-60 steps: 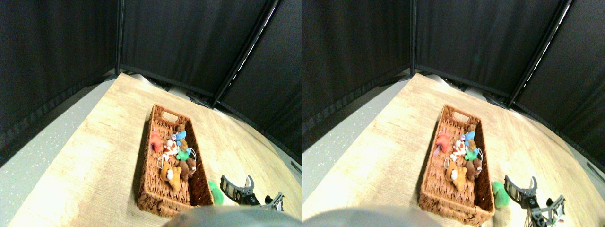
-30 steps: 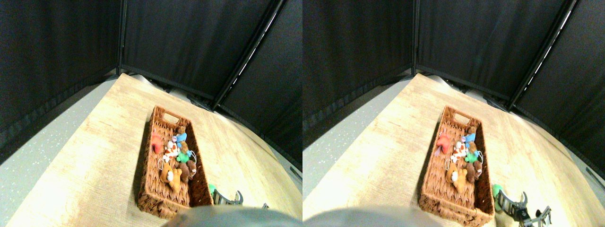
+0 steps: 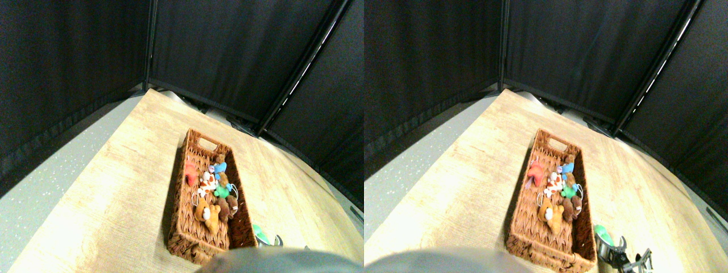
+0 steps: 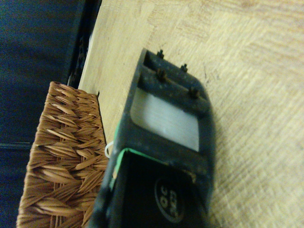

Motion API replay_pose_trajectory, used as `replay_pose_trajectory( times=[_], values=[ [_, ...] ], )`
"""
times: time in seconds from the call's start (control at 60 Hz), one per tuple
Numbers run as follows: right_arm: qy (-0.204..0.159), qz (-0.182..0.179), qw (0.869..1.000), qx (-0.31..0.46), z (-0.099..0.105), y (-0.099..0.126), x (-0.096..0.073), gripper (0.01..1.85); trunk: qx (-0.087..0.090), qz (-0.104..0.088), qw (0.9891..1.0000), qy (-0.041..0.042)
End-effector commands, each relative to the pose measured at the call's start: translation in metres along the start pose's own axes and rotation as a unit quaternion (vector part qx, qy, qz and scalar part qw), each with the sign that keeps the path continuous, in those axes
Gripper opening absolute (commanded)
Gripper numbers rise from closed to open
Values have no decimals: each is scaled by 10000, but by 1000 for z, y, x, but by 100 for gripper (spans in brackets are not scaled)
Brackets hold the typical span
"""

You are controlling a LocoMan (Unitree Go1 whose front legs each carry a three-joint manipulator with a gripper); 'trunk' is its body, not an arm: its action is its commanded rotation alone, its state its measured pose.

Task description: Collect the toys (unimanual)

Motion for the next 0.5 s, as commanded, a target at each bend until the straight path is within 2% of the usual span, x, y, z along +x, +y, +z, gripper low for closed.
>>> replay_pose_trajectory(
  times=[0.017,0.167,0.267,0.383,0.417,0.45,0.467,0.5],
  values=[
    [-195,9,9998,106,1,-1,4,85,-42,75,9999,104],
    [-201,33,9997,145,2,-2,5,81,-22,57,9999,99],
    [-364,98,9989,292,5,-2,6,68,-22,57,9999,99],
    [-363,243,9981,439,8,0,10,40,-18,54,9999,96],
    [-319,368,9982,359,7,1,11,25,-17,52,9999,100],
    [-527,423,9976,147,7,3,12,11,-14,51,9999,108],
    [-527,423,9976,147,7,3,12,11,-14,51,9999,108],
    [-830,333,9959,115,6,7,10,6,-18,48,9999,98]
  ],
)
